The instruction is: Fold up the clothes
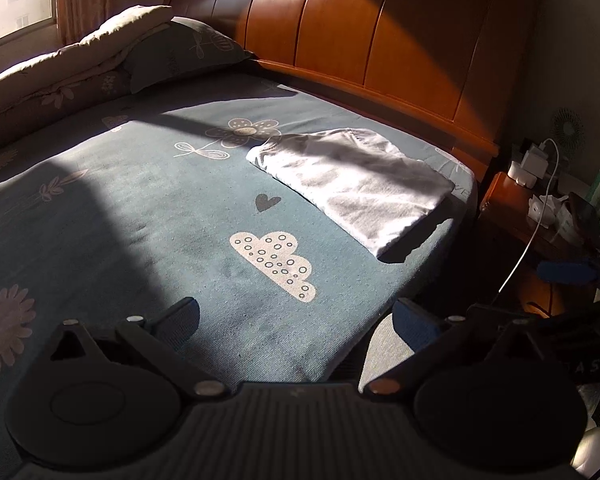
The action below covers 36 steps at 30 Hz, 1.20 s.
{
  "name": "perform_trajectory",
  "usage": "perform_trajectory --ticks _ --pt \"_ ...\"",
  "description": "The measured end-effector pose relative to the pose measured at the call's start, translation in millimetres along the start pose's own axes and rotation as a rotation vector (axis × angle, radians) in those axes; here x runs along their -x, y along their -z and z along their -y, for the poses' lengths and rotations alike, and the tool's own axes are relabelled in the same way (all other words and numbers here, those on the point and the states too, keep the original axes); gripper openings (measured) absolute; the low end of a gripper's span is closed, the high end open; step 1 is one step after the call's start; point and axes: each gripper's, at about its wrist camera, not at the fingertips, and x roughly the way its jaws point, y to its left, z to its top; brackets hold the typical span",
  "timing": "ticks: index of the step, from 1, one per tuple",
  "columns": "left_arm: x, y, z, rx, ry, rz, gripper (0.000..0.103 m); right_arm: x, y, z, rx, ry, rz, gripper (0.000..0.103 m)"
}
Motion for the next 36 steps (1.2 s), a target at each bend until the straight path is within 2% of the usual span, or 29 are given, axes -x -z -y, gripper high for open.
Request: perform_trajectory --ticks 8,36 --pt "10.6 1.0 0.9 -0.010 -0.002 0.021 0.102 4.3 3.2 -7.0 0.011 -0.008 0.000 0.103" --pt "5.8 0.1 -0.5 -0.004 -0.004 0.003 0.102 4.7 2.0 -10.1 0.026 -0.022 -0.003 0.103"
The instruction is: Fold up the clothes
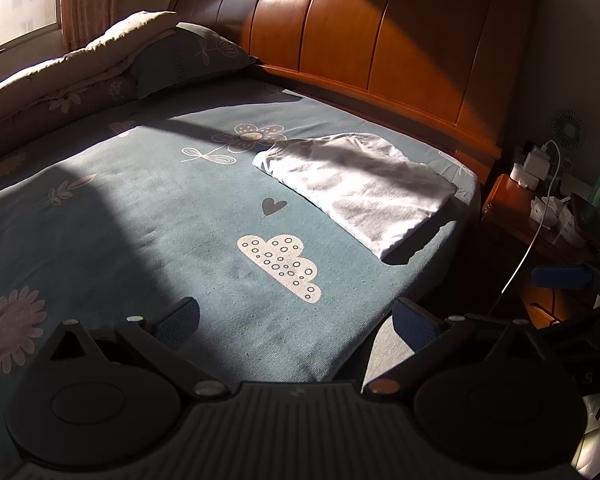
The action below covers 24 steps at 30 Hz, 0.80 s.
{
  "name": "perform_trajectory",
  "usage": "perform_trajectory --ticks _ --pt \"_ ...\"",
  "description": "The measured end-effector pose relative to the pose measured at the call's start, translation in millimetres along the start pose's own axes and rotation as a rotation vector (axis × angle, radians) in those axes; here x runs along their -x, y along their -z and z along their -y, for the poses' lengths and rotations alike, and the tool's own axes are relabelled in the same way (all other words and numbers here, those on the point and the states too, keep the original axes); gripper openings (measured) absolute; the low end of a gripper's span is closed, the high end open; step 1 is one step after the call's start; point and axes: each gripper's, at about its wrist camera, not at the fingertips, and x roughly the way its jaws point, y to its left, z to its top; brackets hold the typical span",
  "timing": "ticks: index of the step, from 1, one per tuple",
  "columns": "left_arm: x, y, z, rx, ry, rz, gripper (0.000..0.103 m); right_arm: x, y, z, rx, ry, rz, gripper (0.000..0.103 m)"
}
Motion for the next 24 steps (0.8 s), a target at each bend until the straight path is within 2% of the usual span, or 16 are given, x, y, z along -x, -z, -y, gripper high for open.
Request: perform_trajectory --ticks 24 --pt "-1.6 -0.1 -1.1 -0.014 -0.014 -0.002 0.102 -3.6 -1.5 2.0 0.003 -0.001 -0.012 0.103"
